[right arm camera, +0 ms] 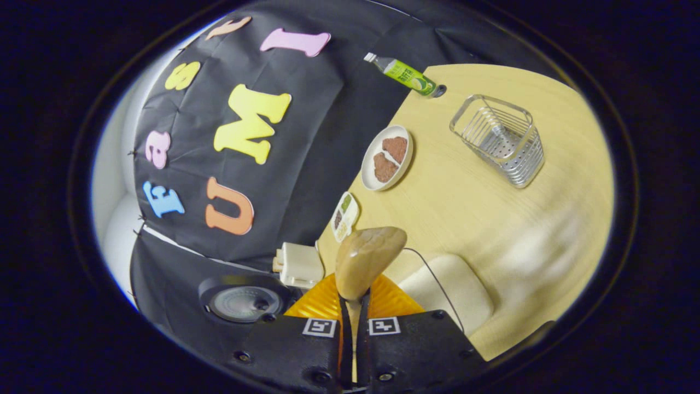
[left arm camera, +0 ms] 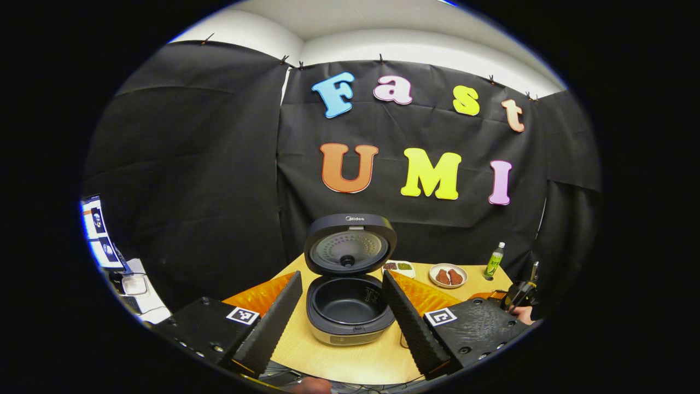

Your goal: Close the left gripper, press the button to open the rice cooker; take a wooden spoon from the chopstick holder with the right hand, scoop a spoonful of rice and pour it into the rice cooker, then put the wooden spoon back into the chopstick holder.

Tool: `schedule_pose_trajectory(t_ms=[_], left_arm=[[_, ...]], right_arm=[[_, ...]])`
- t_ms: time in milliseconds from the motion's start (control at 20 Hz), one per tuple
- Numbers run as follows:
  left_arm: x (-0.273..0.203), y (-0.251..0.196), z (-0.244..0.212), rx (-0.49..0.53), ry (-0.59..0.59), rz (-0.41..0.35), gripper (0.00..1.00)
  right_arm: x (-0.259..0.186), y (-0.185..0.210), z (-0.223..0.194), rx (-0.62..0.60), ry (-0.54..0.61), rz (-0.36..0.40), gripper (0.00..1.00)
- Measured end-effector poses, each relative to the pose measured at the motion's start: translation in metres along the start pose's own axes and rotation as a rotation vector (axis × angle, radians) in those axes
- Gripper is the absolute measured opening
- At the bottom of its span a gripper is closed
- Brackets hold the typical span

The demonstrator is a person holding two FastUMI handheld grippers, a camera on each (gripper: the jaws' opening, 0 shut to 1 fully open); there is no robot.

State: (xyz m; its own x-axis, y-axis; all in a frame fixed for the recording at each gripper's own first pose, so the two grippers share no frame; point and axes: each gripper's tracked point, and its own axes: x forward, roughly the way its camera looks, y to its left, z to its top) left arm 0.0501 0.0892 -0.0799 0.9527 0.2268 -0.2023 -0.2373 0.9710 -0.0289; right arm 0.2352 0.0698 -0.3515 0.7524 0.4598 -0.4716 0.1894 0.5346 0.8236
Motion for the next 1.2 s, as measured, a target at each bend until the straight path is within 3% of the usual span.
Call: schedule_pose_trajectory(t_ms=[200, 450, 850, 1200], left_arm=[[0.003, 0.006, 0.0, -0.012, 0.002, 0.033, 0.95], [-0.002, 0.016, -0.01, 0.006, 0.009, 0.066, 0.95], [-0.018, 0.052, -0.012, -0.042, -0.016, 0.171, 0.95], [-0.038, 0.089, -0.016, -0.082, -0.027, 0.257, 0.95]], right_arm=[[-0.011, 0.022, 0.014, 0.005, -0.018, 0.012, 0.08], [0.0, 0.093, 0.014, 0.01, 0.008, 0.094, 0.08], [0.041, 0.223, -0.069, -0.197, 0.167, 0.231, 0.08], [0.075, 0.248, -0.127, -0.361, 0.233, 0.212, 0.08]])
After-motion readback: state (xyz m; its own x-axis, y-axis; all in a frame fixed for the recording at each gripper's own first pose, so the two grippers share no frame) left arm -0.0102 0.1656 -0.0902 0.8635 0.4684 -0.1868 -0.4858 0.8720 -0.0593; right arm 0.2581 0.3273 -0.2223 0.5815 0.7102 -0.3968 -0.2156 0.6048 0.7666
